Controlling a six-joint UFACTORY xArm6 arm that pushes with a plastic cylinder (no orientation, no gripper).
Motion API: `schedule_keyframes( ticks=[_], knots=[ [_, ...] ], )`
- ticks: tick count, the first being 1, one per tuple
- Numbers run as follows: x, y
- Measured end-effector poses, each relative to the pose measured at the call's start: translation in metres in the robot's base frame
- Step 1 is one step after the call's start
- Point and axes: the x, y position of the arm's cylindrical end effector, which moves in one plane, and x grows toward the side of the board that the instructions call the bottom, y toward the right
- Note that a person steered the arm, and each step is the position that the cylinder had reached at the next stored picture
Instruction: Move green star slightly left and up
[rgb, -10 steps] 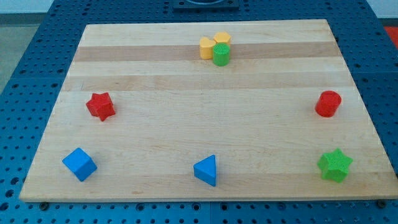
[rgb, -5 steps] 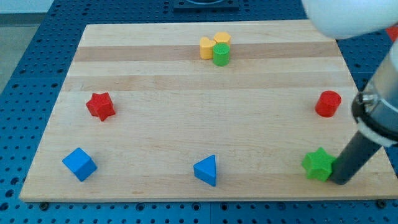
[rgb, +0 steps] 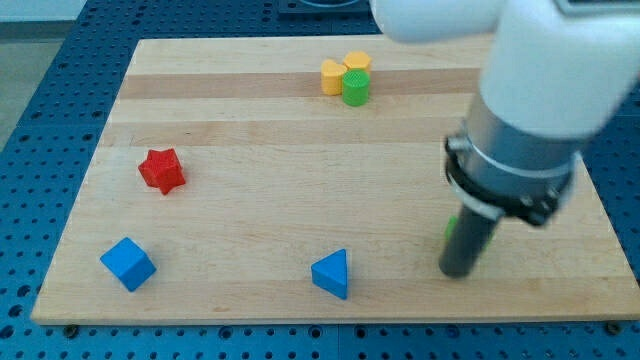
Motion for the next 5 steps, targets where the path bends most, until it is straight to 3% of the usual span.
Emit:
schedule_keyframes(
  ticks=[1,2,3,5],
  knots=[
    [-0.062,-0.016],
    [-0.09,-0.026],
    [-0.065,-0.026],
    [0.04,-0.027]
  ],
)
